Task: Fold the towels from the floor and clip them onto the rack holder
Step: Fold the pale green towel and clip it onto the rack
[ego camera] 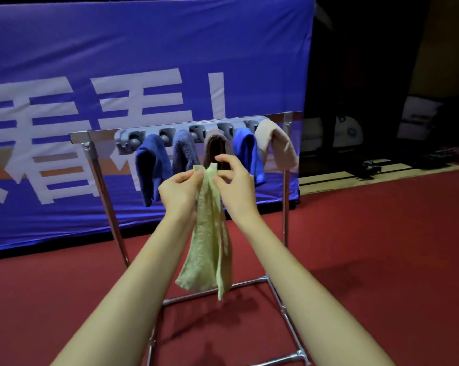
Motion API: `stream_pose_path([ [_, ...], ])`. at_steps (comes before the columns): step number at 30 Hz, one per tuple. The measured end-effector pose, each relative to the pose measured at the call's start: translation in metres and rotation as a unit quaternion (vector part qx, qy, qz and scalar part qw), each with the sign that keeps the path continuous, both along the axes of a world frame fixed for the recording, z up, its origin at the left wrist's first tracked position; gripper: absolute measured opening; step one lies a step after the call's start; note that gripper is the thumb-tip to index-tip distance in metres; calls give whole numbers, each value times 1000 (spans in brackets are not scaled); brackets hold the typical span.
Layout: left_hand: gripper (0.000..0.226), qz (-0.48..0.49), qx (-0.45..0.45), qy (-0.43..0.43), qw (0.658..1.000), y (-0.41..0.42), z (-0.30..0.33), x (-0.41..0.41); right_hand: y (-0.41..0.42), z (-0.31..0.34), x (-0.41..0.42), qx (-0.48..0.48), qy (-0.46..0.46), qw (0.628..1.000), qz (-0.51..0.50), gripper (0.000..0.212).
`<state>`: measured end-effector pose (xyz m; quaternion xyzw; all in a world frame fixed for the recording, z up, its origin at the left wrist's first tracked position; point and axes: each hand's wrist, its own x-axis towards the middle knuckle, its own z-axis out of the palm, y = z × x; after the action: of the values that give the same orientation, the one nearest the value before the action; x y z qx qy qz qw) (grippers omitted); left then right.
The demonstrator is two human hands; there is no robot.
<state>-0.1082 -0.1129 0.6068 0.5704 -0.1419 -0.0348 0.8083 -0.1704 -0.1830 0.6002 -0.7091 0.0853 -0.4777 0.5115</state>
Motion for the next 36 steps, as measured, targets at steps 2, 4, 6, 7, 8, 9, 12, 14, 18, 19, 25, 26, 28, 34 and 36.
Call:
stream_pose_path([
  [2, 8, 1, 4, -10, 1000, -2, 1, -3, 0, 0, -1, 20, -8, 1000, -3, 23],
  [4, 7, 3, 10, -17, 1000, -4, 2, -8, -1, 0, -1, 43, -14, 999, 5, 15],
  [6, 12, 2, 11, -22, 1000, -6, 3, -11, -1, -1, 0, 50, -16, 999, 13, 8],
  [7, 12, 1, 15, -26, 1000, -7, 3, -12, -1, -1, 0, 49, -15, 999, 12, 7],
  [8, 10, 2, 21, -32, 999, -7, 4, -13, 0, -1, -1, 49, -15, 999, 12, 9],
  [9, 6, 0, 25, -37, 999, -8, 4, -14, 0, -1, -2, 48, -18, 999, 11, 11],
  [12, 1, -17, 22, -41, 999, -7, 5, -18, 0, -1, -4, 51, -27, 998, 3, 11],
  [14, 4, -21, 20, -51, 998, -7, 4, -19, -1, -1, -4, 44, -24, 999, 1, 11],
  [18, 16, -28, 36, -87, 995, -8, 1, -17, -3, 0, -3, 64, -12, 997, 28, 16],
  [19, 18, -34, 41, -98, 994, -8, 0, -16, -3, 1, -5, 76, -11, 996, 38, 19],
  [25, 16, -26, 60, -139, 988, -4, 4, -21, -5, 5, -10, 66, 1, 991, 114, 38],
  [26, 12, -30, 50, -140, 988, -3, 4, -21, -7, 5, -10, 66, 2, 990, 124, 37],
  [28, 9, -32, 33, -142, 989, -2, 5, -20, -13, 5, -8, 53, 8, 991, 124, 36],
  [34, 15, -3, 80, -184, 980, 4, 13, -1, -44, 12, -9, -97, 84, 989, 69, 29],
  [36, 17, -13, 97, -196, 976, 5, 16, 6, -53, 17, -11, -132, 137, 977, 96, 23],
])
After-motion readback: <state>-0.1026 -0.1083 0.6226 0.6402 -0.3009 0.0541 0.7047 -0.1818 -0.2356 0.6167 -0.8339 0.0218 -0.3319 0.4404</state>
